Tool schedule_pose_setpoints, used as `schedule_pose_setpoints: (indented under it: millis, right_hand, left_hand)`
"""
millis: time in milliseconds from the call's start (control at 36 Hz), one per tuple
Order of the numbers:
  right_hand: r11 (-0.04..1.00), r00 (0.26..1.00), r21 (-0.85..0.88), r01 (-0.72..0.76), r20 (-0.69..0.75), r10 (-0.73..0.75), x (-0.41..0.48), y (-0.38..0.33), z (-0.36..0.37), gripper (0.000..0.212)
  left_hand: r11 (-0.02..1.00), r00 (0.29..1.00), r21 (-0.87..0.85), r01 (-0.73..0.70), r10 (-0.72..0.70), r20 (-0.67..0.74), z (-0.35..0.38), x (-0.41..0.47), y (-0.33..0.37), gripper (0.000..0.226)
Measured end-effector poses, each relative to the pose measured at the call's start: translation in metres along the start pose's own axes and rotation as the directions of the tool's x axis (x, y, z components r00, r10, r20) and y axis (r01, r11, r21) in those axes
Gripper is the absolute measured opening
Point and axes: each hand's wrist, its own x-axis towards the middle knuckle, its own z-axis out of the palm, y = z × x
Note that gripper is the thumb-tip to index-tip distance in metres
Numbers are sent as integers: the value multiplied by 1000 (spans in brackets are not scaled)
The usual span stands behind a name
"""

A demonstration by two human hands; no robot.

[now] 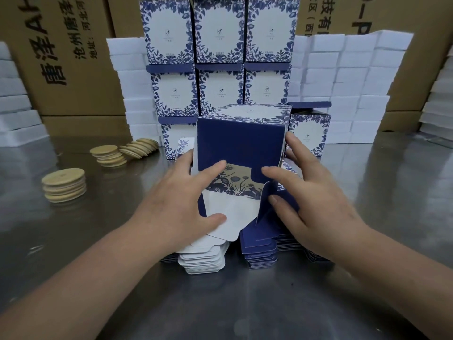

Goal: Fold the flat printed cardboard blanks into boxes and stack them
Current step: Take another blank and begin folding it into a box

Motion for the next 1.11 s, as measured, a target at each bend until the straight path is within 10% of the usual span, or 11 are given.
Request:
schedule_pose_setpoints:
  millis: [556, 889, 1111]
  right_hand:
    - [959, 991, -251, -130, -71, 115, 8, -13, -4, 40]
    - [985, 986, -73, -157, -59, 153, 10, -8, 6, 51]
    - [963, 938, 166, -214, -241, 250, 9, 9, 14, 98]
  left_hand:
    - [1000, 1000, 1, -10, 10, 1, 2, -1, 6, 88]
    - [998, 998, -18, -54, 54, -41, 9, -2, 7, 87]
    - [995, 996, -46, -85, 83, -37, 7, -4, 7, 87]
